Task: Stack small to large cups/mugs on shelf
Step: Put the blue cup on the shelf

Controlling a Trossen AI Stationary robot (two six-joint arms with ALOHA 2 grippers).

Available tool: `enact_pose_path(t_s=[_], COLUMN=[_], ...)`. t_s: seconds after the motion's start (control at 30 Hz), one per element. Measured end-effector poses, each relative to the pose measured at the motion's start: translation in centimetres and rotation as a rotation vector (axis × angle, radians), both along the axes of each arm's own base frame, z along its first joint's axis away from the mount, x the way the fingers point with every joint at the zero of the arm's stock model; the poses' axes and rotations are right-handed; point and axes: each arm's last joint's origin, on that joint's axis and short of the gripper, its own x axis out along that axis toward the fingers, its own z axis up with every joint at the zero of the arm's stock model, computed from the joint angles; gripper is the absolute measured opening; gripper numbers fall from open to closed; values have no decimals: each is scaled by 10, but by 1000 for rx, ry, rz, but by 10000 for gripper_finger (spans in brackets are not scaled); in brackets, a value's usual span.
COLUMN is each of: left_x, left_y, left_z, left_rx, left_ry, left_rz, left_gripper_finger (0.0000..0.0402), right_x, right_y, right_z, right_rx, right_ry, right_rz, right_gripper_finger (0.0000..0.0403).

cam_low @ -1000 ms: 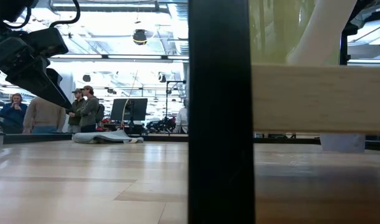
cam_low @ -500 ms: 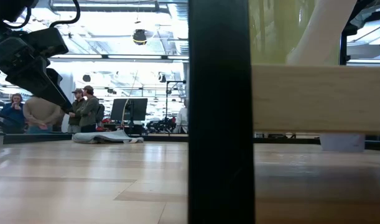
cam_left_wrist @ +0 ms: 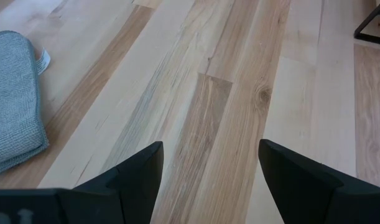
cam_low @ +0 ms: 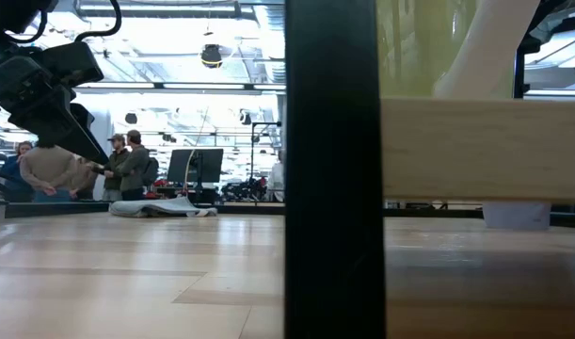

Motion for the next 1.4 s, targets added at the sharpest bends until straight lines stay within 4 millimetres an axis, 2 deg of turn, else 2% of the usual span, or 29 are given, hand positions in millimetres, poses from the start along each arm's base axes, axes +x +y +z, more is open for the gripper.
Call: enact_pose_path(t_s=[0.17,0.73,1.13,1.4], left_x=[0,0,0,0], left_y=[0,0,0,0], left_z=[0,0,0,0], left_rx=[0,0,0,0], left_ry=[0,0,0,0], left_rz=[0,0,0,0], left_gripper_finger=[254,254,254,254], right_x=[0,-6,-17,-24], right_y=[0,6,37,60], right_z=[1,2,34,44], right_rx=[6,53,48,34], right_ry=[-2,32,20,-32], right_rz=[0,-85,-103,-41], right_gripper_finger=[23,22,21,21])
